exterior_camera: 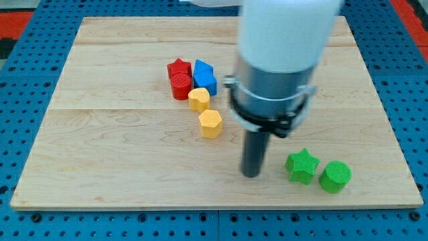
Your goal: Push the yellow hexagon above the green star
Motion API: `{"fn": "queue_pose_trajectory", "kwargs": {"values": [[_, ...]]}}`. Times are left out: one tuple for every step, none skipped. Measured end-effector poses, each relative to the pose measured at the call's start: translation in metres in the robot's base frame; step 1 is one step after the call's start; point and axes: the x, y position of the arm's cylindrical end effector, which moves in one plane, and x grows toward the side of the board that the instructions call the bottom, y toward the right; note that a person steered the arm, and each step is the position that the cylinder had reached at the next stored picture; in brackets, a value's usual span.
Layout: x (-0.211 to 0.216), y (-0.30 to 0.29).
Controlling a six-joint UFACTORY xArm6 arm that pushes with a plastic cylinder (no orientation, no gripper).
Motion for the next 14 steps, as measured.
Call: {"fn": "queue_pose_trajectory", "kwargs": {"values": [[0.0,-0.061],[0.0,-0.118],[-0.003,-0.184],[-0.044,-0.194],[-0.075,-0.153],[-0.078,-0.123],[-0.085,-0.099],[-0.086,-0.067],[-0.087,-0.026],[-0.091,0.006],[-0.095,0.029],[-0.083,0.036],[-0.068,0.04],[-0.052,0.042]]}}
